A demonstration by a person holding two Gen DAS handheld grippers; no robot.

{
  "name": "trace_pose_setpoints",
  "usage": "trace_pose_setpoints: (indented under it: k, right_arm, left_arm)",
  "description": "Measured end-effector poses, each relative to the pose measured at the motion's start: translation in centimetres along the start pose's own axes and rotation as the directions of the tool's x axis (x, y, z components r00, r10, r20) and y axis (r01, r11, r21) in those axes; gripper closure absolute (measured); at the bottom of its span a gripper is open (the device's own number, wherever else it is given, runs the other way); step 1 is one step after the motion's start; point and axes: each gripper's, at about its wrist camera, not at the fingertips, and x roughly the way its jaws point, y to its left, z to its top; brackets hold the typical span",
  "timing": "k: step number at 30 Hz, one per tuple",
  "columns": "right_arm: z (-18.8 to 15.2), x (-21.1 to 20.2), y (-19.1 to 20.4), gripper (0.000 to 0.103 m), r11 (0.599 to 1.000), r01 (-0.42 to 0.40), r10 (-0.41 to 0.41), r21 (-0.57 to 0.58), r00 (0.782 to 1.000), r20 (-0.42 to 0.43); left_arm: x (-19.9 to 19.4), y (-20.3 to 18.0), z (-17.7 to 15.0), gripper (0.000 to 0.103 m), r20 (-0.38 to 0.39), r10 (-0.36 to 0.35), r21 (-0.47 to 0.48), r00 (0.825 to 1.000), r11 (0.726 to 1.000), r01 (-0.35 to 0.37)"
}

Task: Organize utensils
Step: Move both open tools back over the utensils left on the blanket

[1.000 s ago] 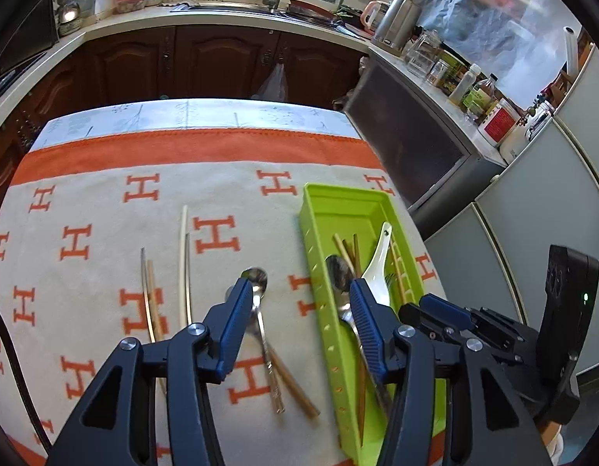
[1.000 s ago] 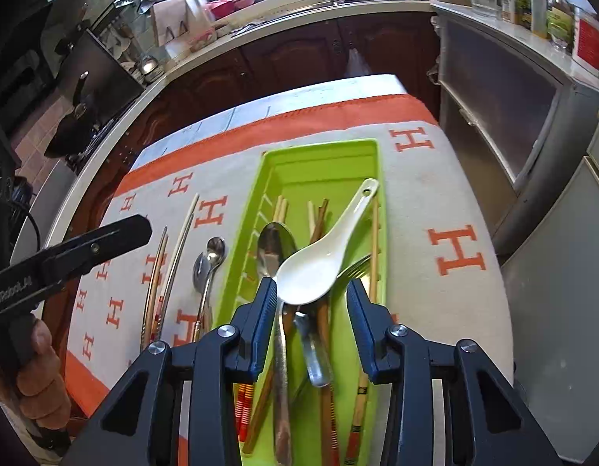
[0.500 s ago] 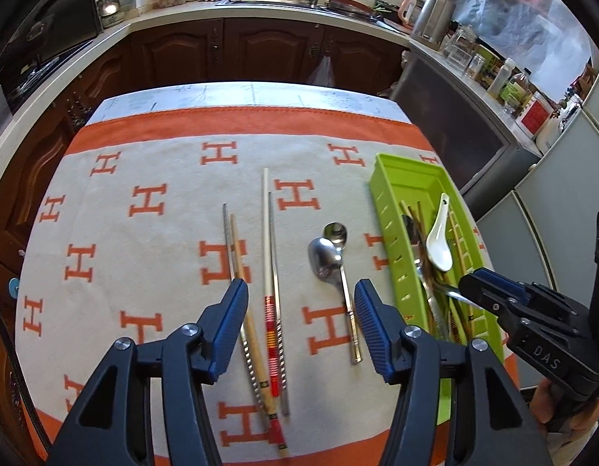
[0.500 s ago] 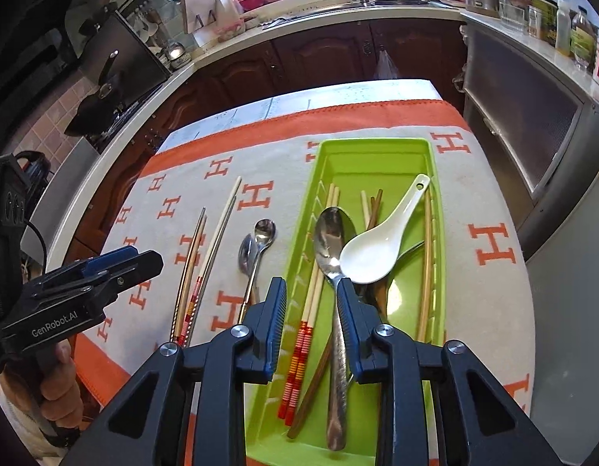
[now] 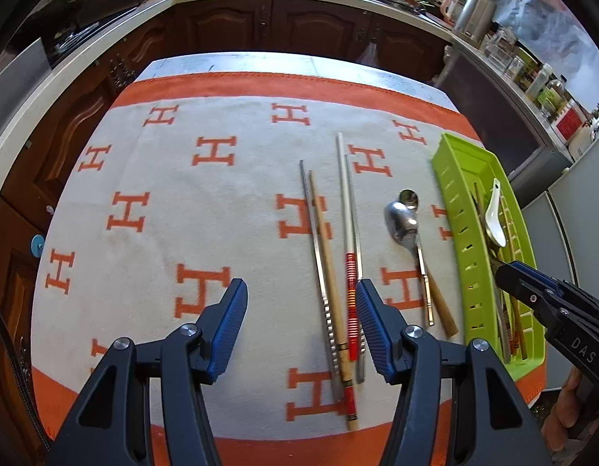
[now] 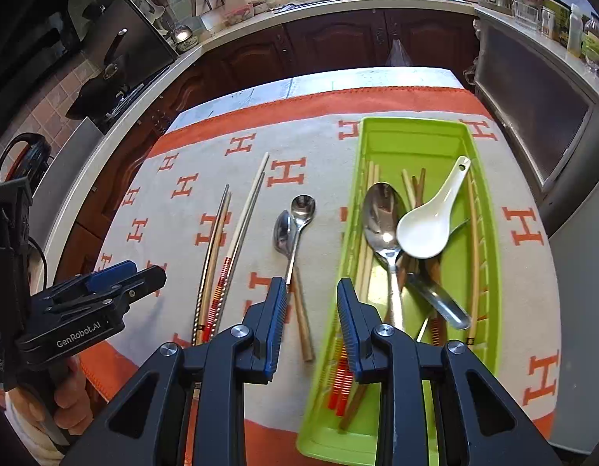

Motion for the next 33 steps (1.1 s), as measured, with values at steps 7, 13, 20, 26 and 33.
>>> trace_pose_setpoints:
  k: [7,13,20,26,33]
  right_arm:
    - [-0.4,0.7,1.5,0.075,0.999,-0.036,0.036,0.019,0.999,0.012]
    - [-0.9,1.7,2.3,0.076,0.998,-0.064,0.064,0.012,0.998,-0.002]
    - [-1.4,2.2,2.5,0.075,0.997,-0.080,0.080,-0.001,0.997,-0.005]
    - [-1.4,2.6,1.8,0.075,0.996,-0.093,0.093,0.012,0.996,-0.003]
    - [-1.5,2.6,1.8,0.075,0.995,-0.102,0.102,0.004,0.995,0.003]
  left_arm:
    - [1.1,2.0,-0.5,0.047,-0.031,-0.006,-0.045,0.999,0.999,0.005]
    - [1.9,1.5,-0.3,0.047,-0.027,-0.034,-0.038,0.999,0.999,0.033]
    - [4.1,0.2,-0.5,0.047,-0.060,-0.009,-0.013,0.998,1.000,0.008]
    - [5.5,-0.1,-0.8,0.047,-0.082,0.041,0.000,0.996,0.999,-0.042]
    - [6.3,-1.2,-1.1,0.047,-0.070,0.125,0.059,0.990,0.991,-0.121]
